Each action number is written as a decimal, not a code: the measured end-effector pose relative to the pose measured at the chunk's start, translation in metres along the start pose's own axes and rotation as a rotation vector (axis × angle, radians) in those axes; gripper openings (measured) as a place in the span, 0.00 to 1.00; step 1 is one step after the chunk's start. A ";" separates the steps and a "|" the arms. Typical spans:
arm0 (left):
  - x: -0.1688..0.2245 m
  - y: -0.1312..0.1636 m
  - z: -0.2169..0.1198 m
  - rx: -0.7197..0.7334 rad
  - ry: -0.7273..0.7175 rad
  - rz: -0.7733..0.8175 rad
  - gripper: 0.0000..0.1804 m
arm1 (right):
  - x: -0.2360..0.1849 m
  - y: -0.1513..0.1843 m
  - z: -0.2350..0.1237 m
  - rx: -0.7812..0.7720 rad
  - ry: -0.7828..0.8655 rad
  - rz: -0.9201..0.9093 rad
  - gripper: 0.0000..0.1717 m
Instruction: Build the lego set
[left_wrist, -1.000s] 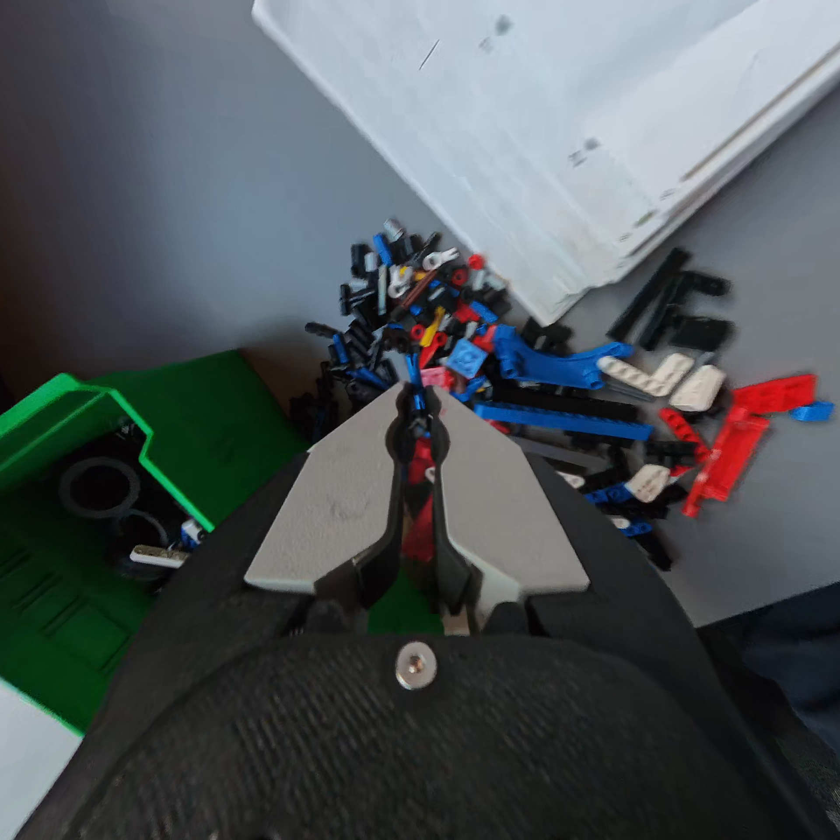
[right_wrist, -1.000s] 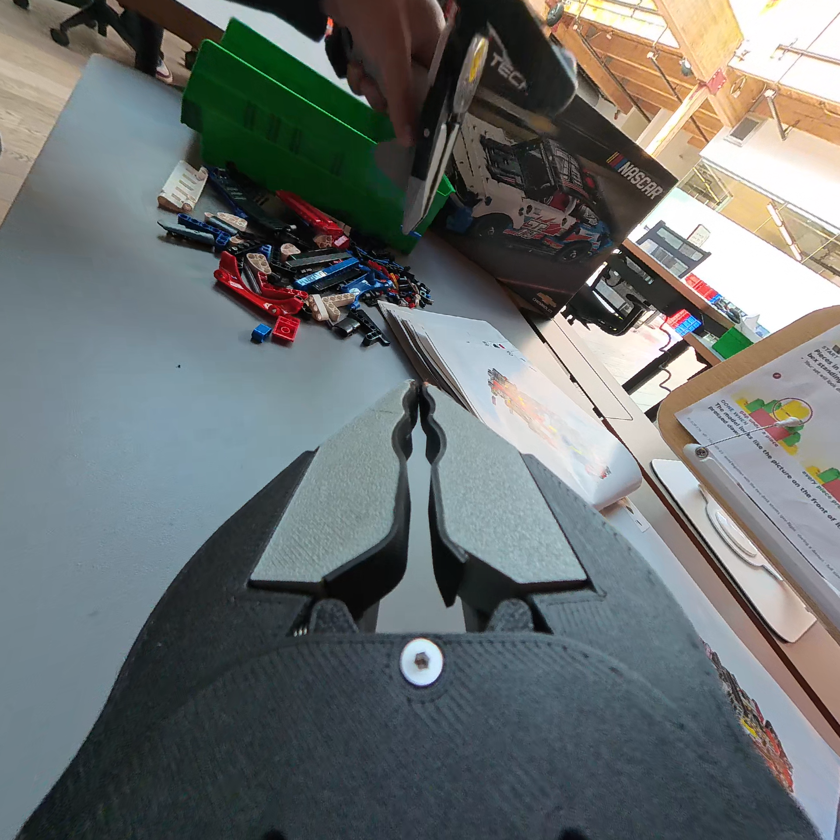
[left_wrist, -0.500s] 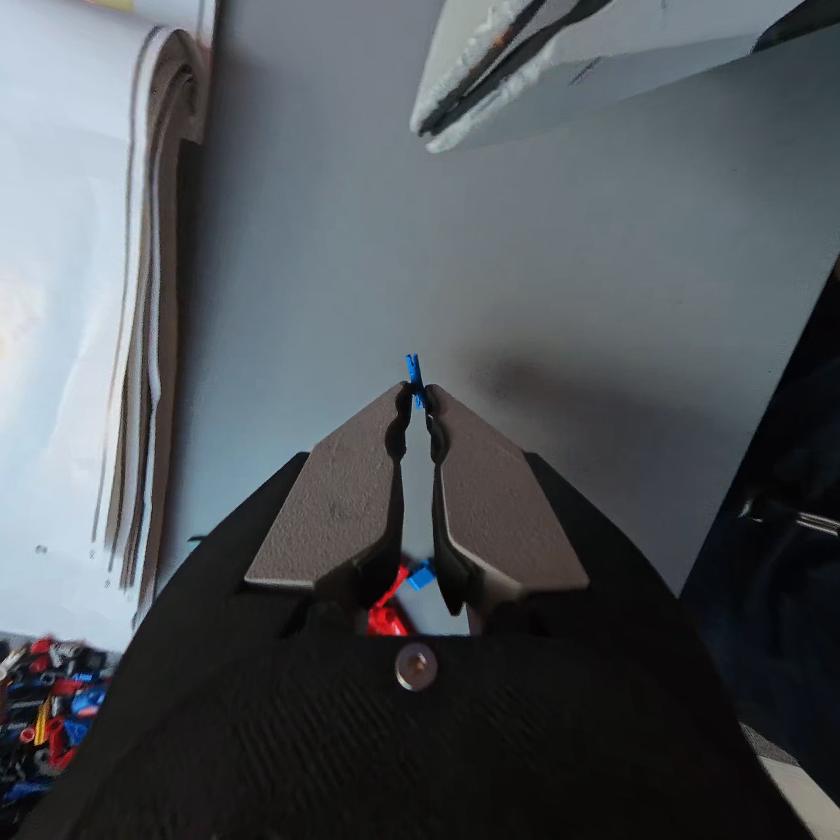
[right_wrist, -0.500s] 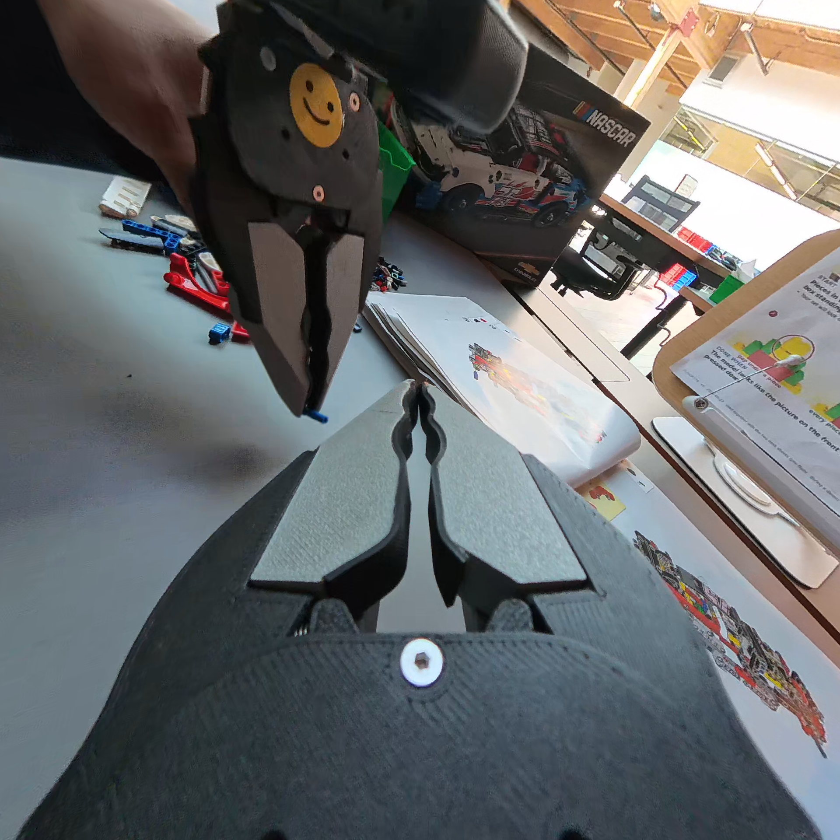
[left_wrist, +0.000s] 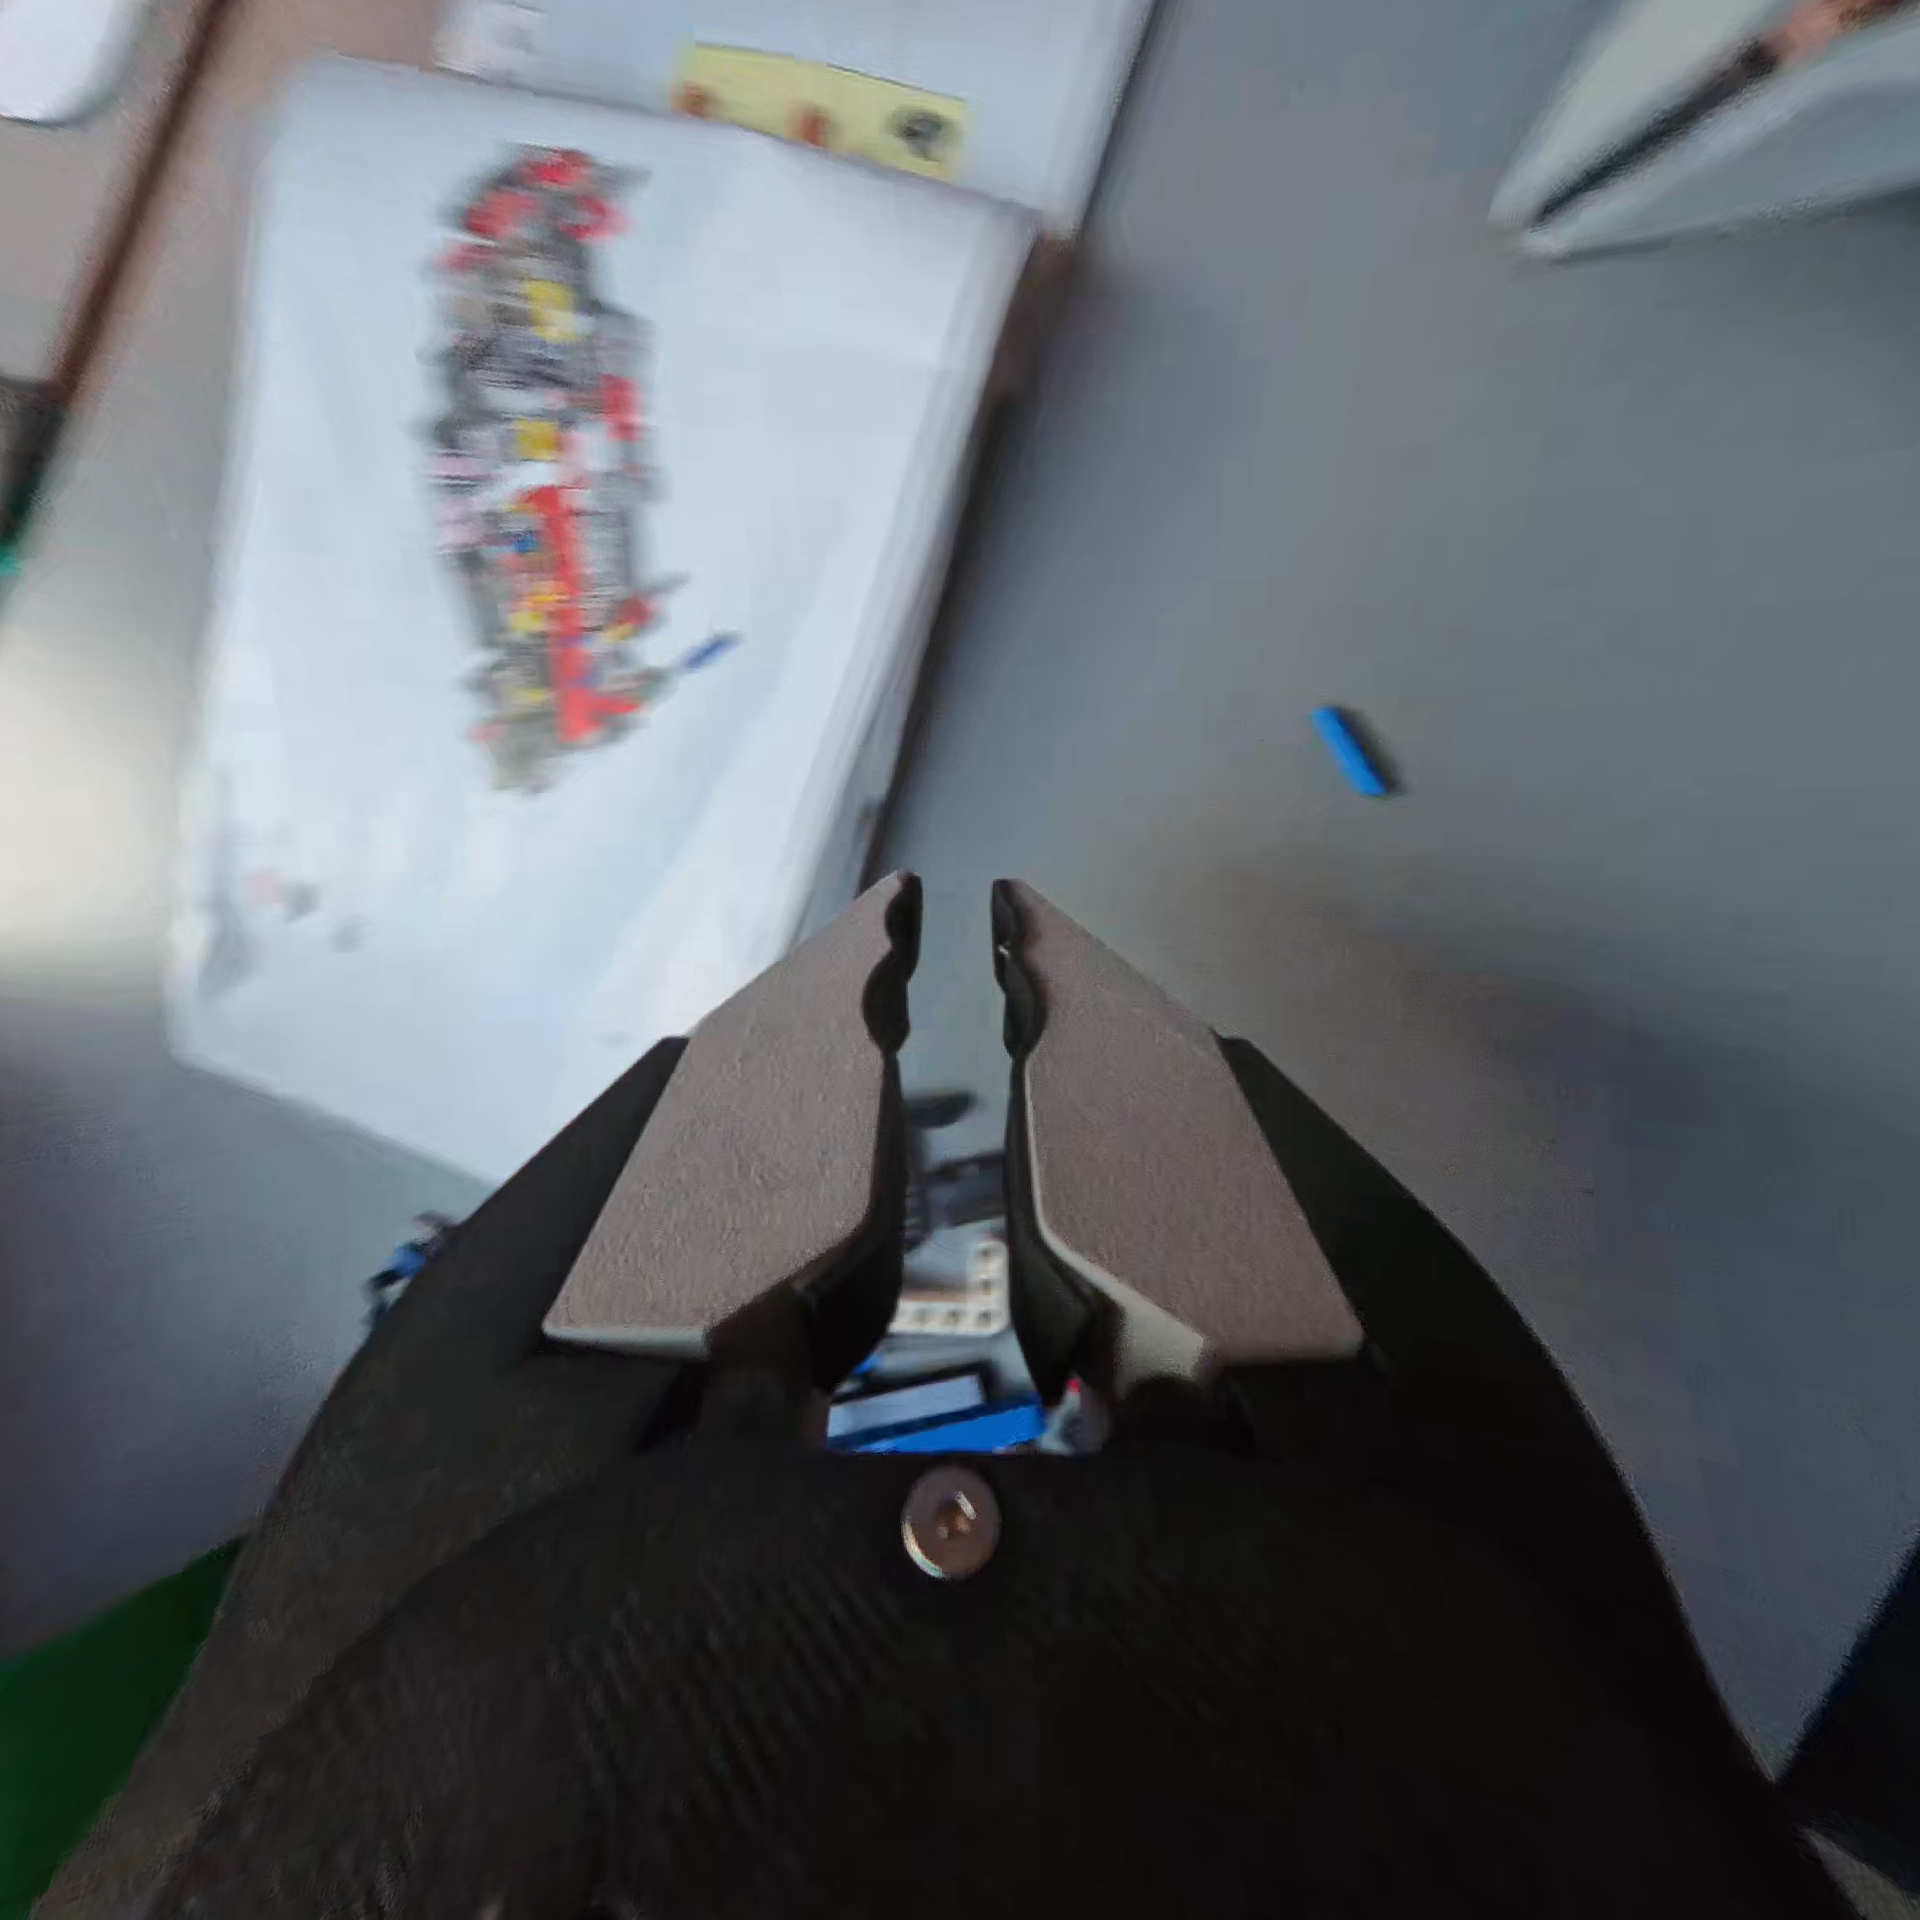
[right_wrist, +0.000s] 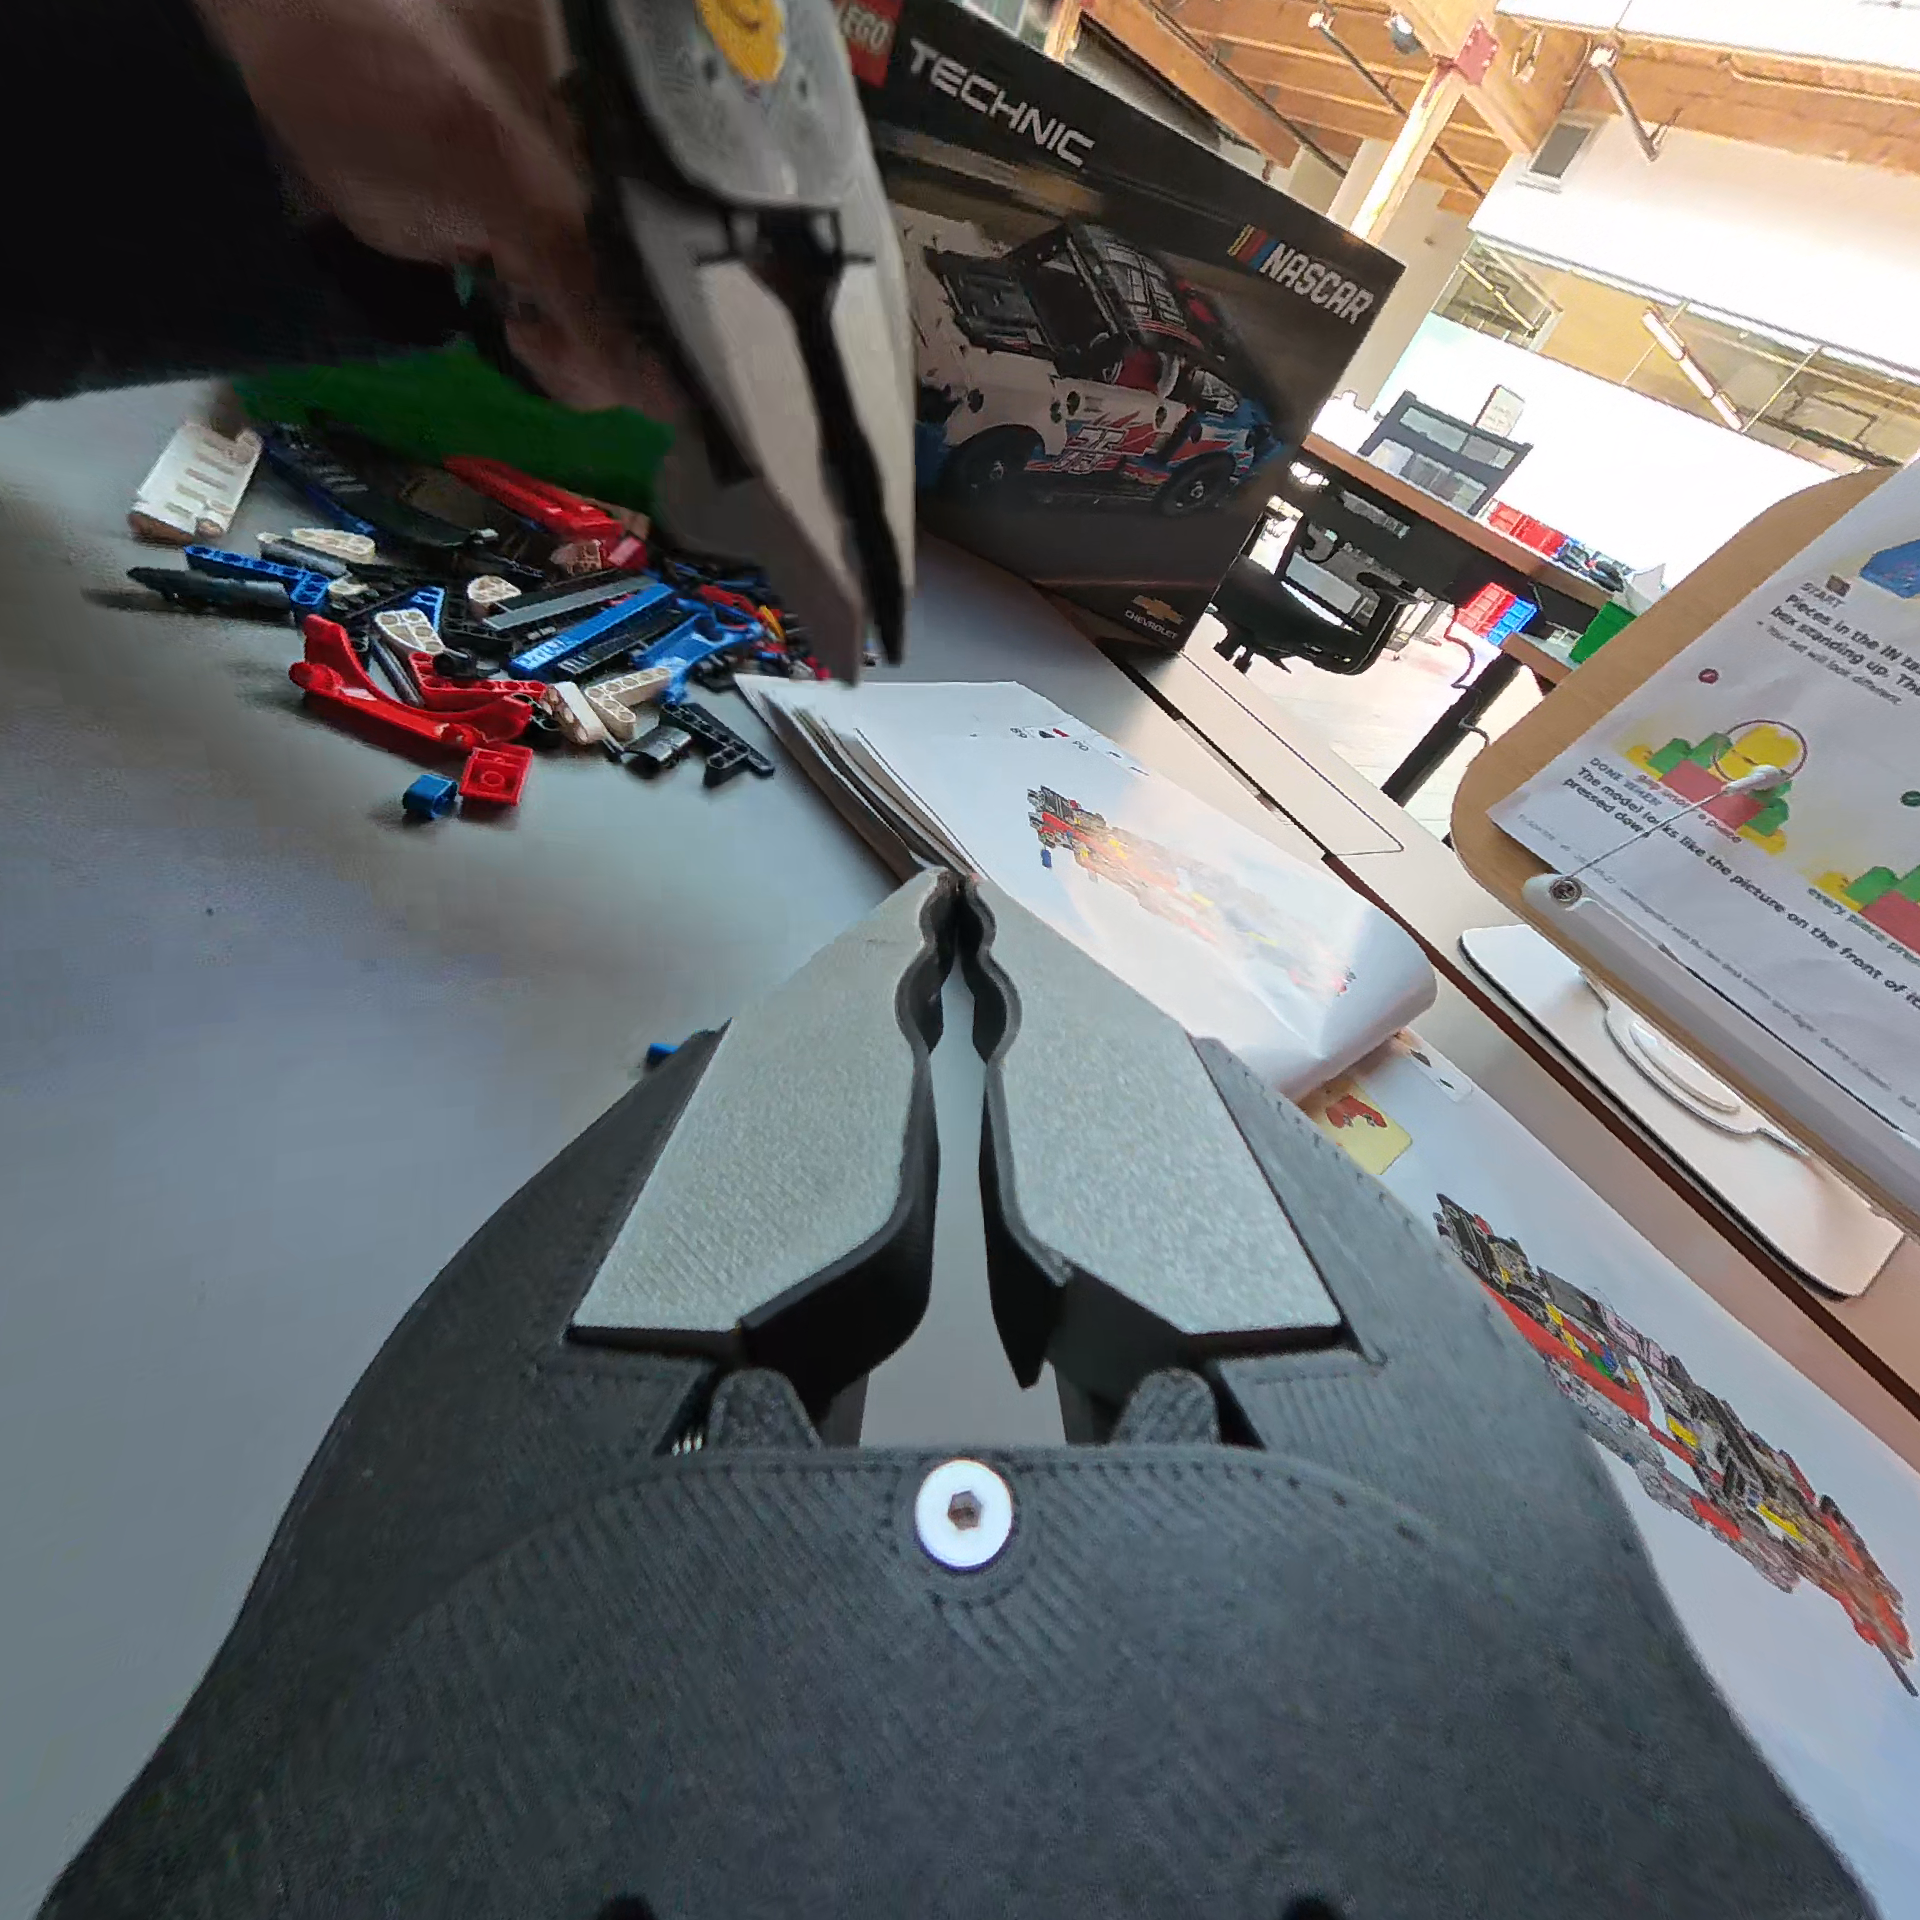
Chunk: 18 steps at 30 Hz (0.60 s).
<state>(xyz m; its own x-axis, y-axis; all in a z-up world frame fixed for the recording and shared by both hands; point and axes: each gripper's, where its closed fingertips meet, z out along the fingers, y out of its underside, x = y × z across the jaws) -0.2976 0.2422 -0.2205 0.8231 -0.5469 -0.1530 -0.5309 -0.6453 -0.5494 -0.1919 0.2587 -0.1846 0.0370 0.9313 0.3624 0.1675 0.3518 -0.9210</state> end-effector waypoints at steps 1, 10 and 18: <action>-0.024 -0.003 -0.012 0.022 -0.046 -0.035 0.10 | -0.001 -0.002 0.002 0.008 -0.001 0.000 0.00; -0.101 0.004 -0.051 0.353 -0.164 -0.287 0.00 | -0.023 -0.002 0.030 -0.013 -0.060 0.018 0.00; -0.100 0.033 -0.048 0.405 -0.186 -0.299 0.01 | -0.020 0.007 0.048 -0.067 -0.050 0.012 0.00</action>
<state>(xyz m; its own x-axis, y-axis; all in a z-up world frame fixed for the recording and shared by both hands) -0.4066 0.2503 -0.1841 0.9678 -0.2434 -0.0644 -0.1780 -0.4807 -0.8586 -0.2384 0.2474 -0.2053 -0.0094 0.9395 0.3423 0.2330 0.3350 -0.9130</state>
